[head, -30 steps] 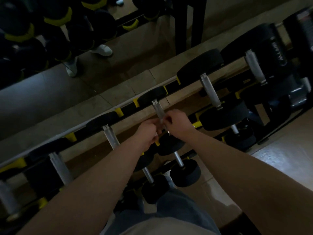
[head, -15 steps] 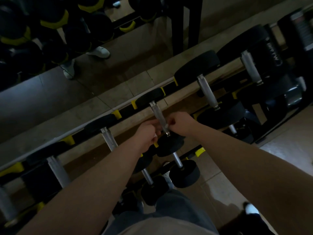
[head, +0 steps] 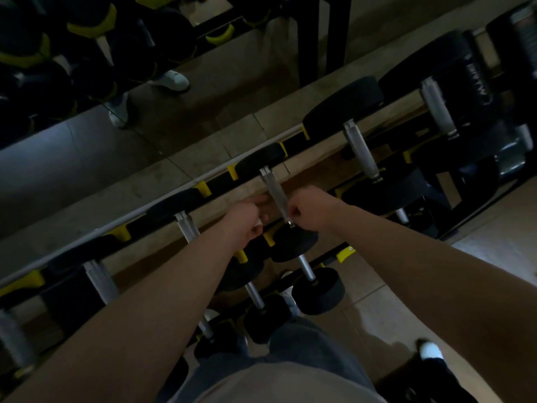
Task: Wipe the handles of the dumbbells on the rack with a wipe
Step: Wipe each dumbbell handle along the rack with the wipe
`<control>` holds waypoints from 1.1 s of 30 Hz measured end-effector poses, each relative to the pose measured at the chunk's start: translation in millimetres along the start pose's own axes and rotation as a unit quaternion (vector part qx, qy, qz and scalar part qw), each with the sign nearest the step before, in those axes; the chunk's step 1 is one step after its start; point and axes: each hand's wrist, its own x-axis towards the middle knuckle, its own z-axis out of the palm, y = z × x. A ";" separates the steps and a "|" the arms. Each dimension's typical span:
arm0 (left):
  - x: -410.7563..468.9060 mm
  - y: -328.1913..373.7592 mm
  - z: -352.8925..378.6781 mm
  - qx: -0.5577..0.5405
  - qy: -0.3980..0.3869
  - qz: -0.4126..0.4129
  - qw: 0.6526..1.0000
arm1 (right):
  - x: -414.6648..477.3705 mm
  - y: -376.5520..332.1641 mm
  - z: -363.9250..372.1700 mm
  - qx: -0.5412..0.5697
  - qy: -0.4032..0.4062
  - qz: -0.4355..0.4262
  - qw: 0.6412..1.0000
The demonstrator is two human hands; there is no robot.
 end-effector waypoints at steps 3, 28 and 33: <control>-3.6 -5.4 2.9 0.013 -0.039 0.006 0.999 | -2.0 0.4 3.1 -0.005 0.011 -0.022 1.000; -16.7 -1.4 6.0 0.072 -0.072 0.010 0.995 | 2.3 -19.7 -3.8 0.278 0.206 0.190 0.919; -15.8 -0.5 1.4 0.081 -0.067 0.017 0.994 | -5.9 -15.6 2.6 0.119 0.073 0.205 0.969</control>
